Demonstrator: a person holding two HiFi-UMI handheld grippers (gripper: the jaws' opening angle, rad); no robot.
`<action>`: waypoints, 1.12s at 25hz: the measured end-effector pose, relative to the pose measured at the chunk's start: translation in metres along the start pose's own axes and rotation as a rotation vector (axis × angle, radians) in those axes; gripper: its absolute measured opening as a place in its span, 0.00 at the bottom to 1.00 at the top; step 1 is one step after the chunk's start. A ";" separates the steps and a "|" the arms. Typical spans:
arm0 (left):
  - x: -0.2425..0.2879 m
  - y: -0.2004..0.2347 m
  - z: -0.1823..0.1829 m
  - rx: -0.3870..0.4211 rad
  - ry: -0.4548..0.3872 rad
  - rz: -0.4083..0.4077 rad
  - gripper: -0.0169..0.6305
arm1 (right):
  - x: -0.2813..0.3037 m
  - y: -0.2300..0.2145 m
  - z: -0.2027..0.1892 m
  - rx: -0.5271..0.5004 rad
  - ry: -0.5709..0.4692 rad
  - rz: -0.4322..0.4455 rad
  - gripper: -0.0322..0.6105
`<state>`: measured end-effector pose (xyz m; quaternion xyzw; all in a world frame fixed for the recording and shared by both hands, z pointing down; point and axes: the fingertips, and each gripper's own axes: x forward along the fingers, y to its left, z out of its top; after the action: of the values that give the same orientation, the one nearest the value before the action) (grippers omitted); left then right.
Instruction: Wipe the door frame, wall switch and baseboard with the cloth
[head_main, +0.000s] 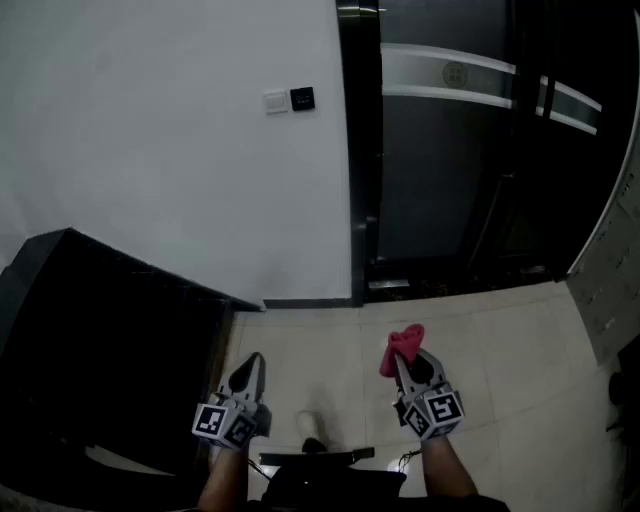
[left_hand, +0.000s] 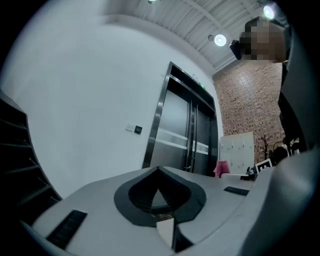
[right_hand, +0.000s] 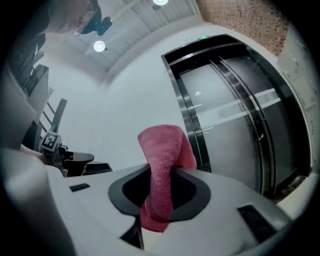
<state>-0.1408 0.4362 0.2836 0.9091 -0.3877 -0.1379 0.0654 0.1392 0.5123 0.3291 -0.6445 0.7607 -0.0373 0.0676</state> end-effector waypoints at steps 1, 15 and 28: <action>0.012 0.012 0.001 0.031 -0.005 0.001 0.00 | 0.017 0.000 0.002 -0.019 0.001 0.011 0.18; 0.233 0.198 0.040 0.116 -0.020 -0.071 0.00 | 0.288 -0.049 0.069 -0.200 -0.018 -0.026 0.18; 0.382 0.214 0.011 0.155 -0.034 0.002 0.00 | 0.443 -0.169 0.093 -0.315 -0.042 0.100 0.18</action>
<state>-0.0386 0.0126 0.2454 0.9084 -0.3993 -0.1231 -0.0114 0.2475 0.0502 0.2378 -0.6090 0.7867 0.0995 -0.0165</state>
